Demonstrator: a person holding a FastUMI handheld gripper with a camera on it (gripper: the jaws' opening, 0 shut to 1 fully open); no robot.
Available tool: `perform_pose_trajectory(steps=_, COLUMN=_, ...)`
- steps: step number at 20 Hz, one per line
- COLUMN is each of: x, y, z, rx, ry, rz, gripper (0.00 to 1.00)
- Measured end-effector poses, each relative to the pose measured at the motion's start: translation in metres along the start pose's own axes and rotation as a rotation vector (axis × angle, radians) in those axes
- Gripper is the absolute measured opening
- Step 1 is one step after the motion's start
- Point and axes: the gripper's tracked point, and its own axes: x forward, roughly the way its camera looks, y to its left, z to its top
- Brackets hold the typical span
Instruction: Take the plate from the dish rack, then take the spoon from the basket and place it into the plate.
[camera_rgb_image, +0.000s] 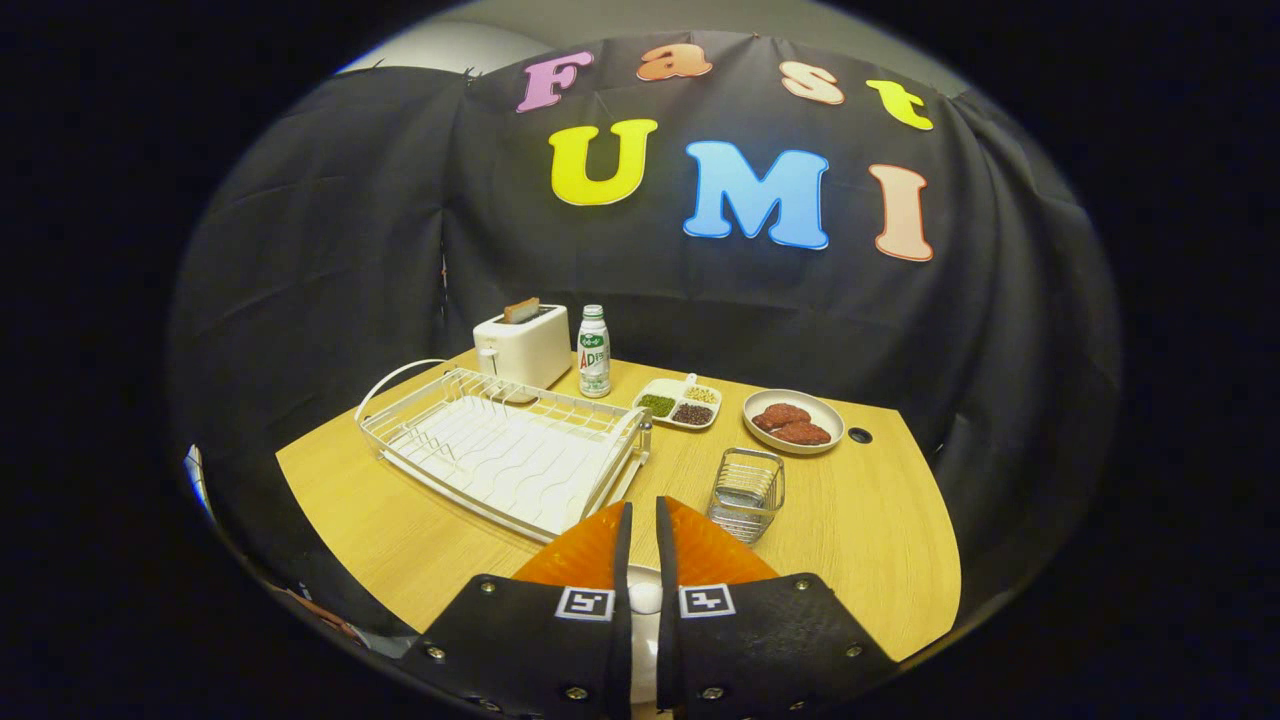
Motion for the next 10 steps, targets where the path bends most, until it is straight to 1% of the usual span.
perform_pose_trajectory(steps=5, x=0.019, y=0.017, z=-0.009, rx=-0.025, ry=0.02, rz=0.036, gripper=0.09)
perform_pose_trajectory(steps=10, x=0.033, y=0.035, z=-0.017, rx=-0.021, ry=0.047, rz=0.076, gripper=0.1)
